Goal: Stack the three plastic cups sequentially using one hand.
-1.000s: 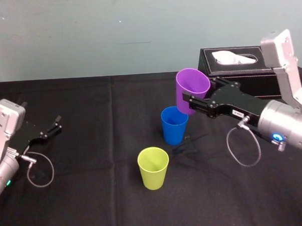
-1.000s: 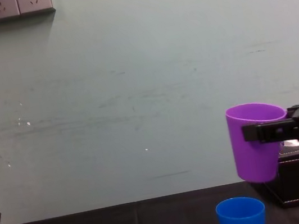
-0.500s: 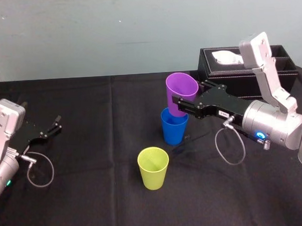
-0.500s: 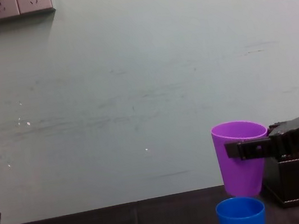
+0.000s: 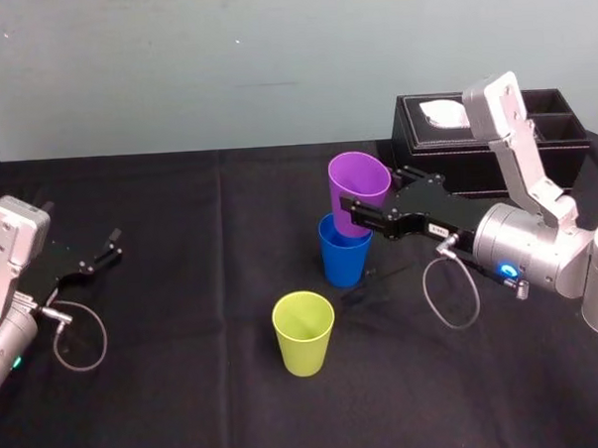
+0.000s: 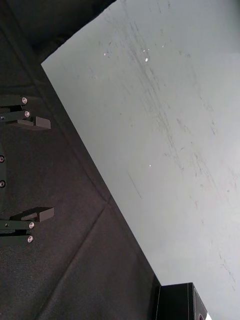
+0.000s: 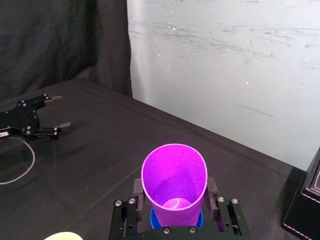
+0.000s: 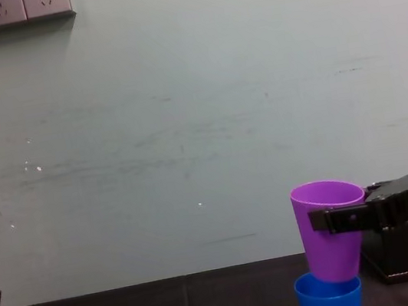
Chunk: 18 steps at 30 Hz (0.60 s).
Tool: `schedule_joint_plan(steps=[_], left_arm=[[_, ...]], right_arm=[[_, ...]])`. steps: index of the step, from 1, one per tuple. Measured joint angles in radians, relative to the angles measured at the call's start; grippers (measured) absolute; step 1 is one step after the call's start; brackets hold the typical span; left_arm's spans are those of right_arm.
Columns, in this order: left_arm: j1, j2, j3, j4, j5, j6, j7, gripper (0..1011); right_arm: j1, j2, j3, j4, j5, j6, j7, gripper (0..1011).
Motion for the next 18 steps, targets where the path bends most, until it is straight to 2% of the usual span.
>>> schedule_joint_plan(steps=[18], left_arm=[[0.000, 0.000, 0.000, 0.000, 0.000, 0.000, 0.000, 1010]], right_arm=[[0.007, -0.016, -0.008, 0.027, -0.019, -0.005, 0.013, 723]])
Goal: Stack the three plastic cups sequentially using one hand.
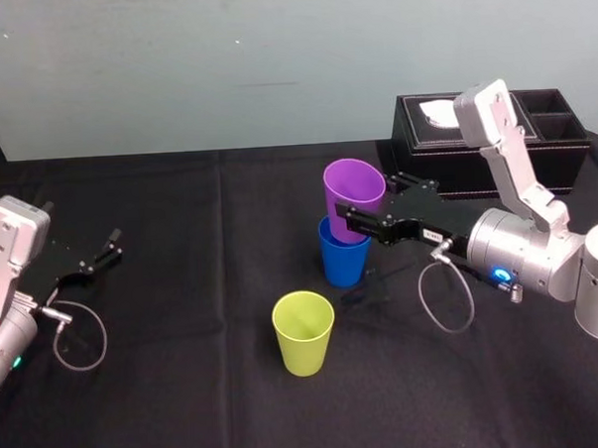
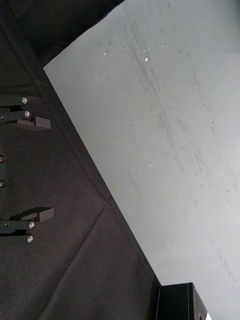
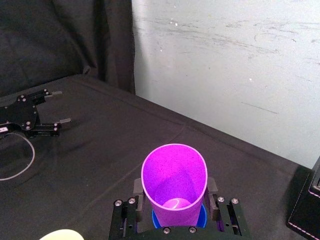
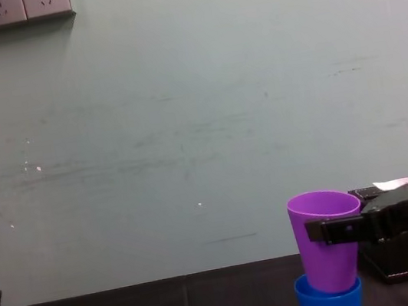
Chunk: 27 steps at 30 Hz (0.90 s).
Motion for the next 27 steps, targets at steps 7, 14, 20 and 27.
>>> schedule_joint_plan(steps=[7, 14, 20, 27], left_arm=[[0.000, 0.000, 0.000, 0.000, 0.000, 0.000, 0.000, 1010], [0.000, 0.000, 0.000, 0.000, 0.000, 0.000, 0.000, 1010], [0.000, 0.000, 0.000, 0.000, 0.000, 0.000, 0.000, 1010], [0.000, 0.000, 0.000, 0.000, 0.000, 0.000, 0.000, 1010]], right_arm=[[0.001, -0.007, -0.002, 0.013, -0.006, -0.004, 0.005, 723], [0.000, -0.011, -0.004, 0.021, -0.011, -0.006, 0.006, 723], [-0.002, -0.017, -0.008, 0.037, -0.020, -0.011, 0.007, 723], [-0.005, -0.021, -0.011, 0.051, -0.028, -0.016, 0.012, 723]])
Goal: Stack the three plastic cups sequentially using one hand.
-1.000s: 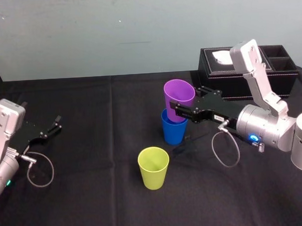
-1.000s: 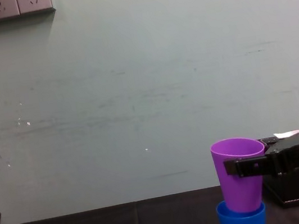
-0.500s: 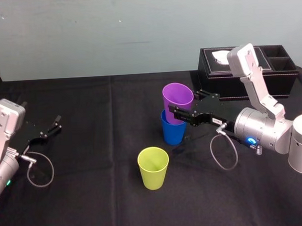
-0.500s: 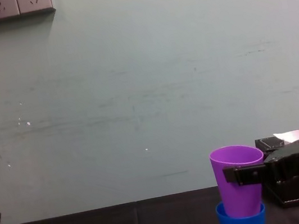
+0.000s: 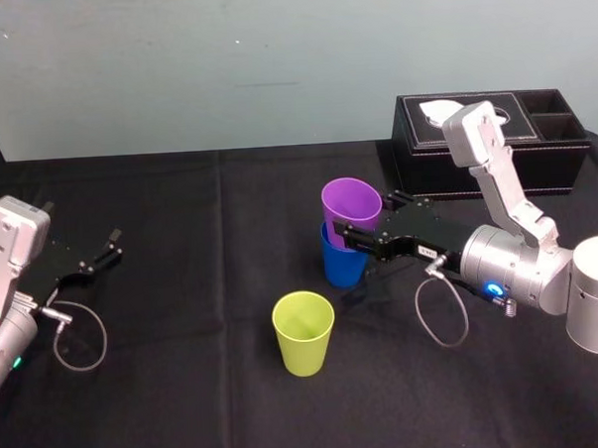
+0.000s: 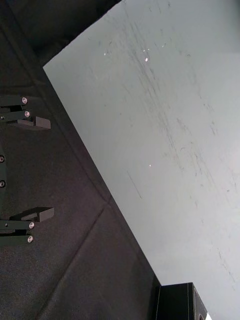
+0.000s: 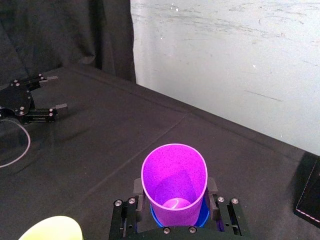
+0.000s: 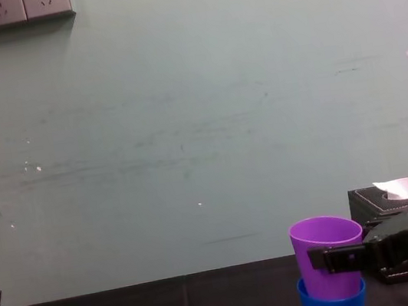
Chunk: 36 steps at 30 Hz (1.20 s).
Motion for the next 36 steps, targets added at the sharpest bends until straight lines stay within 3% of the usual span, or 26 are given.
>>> schedule_joint_plan(steps=[13, 25, 36], left_arm=[[0.000, 0.000, 0.000, 0.000, 0.000, 0.000, 0.000, 1010], [0.000, 0.000, 0.000, 0.000, 0.000, 0.000, 0.000, 1010], [0.000, 0.000, 0.000, 0.000, 0.000, 0.000, 0.000, 1010]], right_arm=[[0.000, 0.001, 0.000, -0.001, 0.000, 0.000, 0.000, 723], [0.000, 0.001, 0.001, -0.002, 0.000, 0.000, -0.001, 997], [0.000, 0.001, 0.001, -0.003, 0.001, 0.001, -0.001, 1004]])
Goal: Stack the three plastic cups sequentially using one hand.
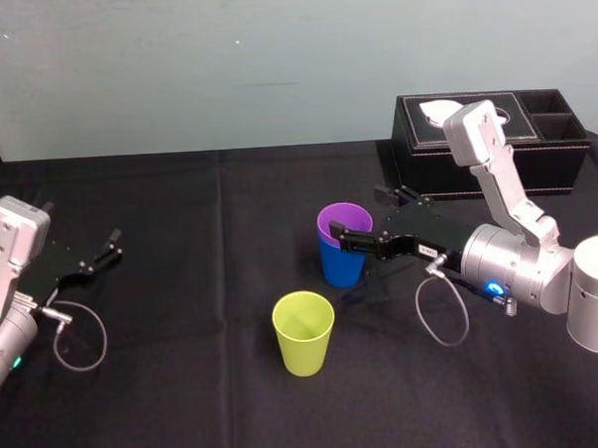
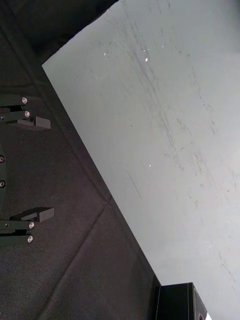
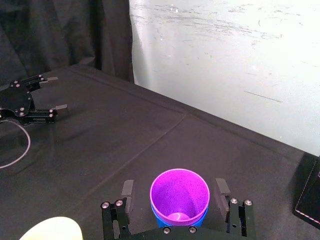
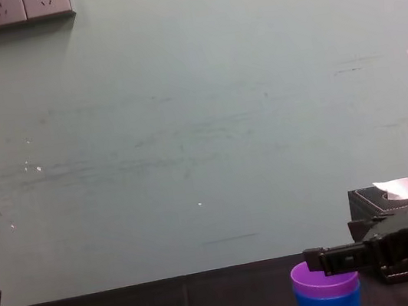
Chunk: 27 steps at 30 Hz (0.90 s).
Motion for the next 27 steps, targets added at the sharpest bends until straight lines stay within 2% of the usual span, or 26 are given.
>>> schedule_joint_plan(steps=[8, 14, 22, 27], left_arm=[[0.000, 0.000, 0.000, 0.000, 0.000, 0.000, 0.000, 1010], [0.000, 0.000, 0.000, 0.000, 0.000, 0.000, 0.000, 1010], [0.000, 0.000, 0.000, 0.000, 0.000, 0.000, 0.000, 1010], [0.000, 0.000, 0.000, 0.000, 0.000, 0.000, 0.000, 1010]], right_arm=[[0.000, 0.000, 0.000, 0.000, 0.001, 0.000, -0.001, 1004], [-0.024, 0.013, 0.022, -0.030, 0.011, -0.004, -0.001, 1004], [-0.089, 0.068, 0.062, -0.116, 0.048, -0.011, 0.018, 1004], [-0.144, 0.124, 0.084, -0.172, 0.081, -0.011, 0.042, 1004]])
